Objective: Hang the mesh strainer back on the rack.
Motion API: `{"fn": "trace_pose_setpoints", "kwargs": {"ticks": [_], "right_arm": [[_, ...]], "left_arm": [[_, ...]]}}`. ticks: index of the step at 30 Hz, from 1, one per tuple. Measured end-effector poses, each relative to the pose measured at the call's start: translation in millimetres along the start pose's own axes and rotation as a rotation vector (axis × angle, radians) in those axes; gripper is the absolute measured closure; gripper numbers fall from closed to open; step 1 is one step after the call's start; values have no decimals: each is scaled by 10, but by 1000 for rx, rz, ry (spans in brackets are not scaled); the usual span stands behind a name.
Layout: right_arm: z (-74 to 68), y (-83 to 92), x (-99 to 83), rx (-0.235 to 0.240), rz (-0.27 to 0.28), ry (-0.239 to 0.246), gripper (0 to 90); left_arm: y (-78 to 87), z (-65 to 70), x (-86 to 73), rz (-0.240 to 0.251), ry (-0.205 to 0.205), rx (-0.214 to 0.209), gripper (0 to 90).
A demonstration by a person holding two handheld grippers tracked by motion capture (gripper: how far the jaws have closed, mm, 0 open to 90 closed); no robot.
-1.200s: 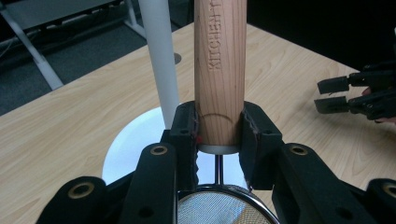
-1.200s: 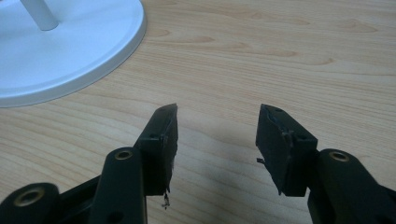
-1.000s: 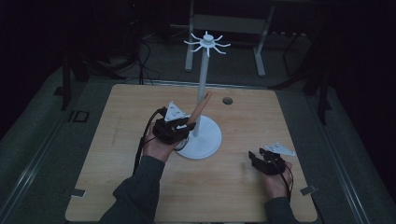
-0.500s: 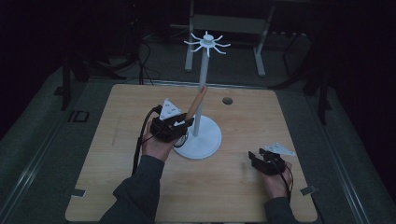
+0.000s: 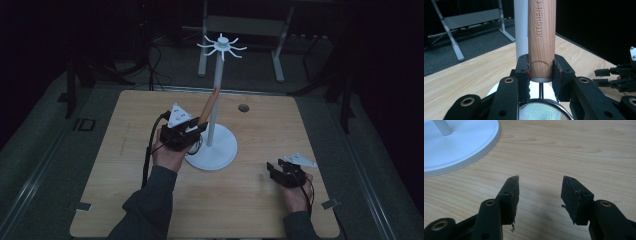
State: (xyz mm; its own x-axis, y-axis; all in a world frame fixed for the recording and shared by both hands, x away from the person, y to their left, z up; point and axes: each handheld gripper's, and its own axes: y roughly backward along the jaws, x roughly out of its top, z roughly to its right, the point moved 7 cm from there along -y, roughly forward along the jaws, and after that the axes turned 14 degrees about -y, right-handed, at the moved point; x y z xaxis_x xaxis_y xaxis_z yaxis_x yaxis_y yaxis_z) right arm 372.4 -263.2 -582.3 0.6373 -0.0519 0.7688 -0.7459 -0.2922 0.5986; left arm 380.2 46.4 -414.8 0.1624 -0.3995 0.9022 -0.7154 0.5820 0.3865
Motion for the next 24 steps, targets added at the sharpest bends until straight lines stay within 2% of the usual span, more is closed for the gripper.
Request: {"fn": "trace_pose_setpoints", "kwargs": {"ticks": [12,15,16,19,24], "right_arm": [[8,0,1,-3,2,-3,483],[8,0,1,-3,2,-4,483],[8,-1,1,-3,2,-3,485],[6,-1,-2,-4,1,-1,488],[5,-4,-5,-4,-1,-1,489]], "left_arm": [[55,-15,74,47,14,25,699],[64,-17,85,53,25,38,699],[77,-29,95,65,43,47,699],[94,-48,111,81,60,55,699],[124,-71,127,90,67,64,699]]}}
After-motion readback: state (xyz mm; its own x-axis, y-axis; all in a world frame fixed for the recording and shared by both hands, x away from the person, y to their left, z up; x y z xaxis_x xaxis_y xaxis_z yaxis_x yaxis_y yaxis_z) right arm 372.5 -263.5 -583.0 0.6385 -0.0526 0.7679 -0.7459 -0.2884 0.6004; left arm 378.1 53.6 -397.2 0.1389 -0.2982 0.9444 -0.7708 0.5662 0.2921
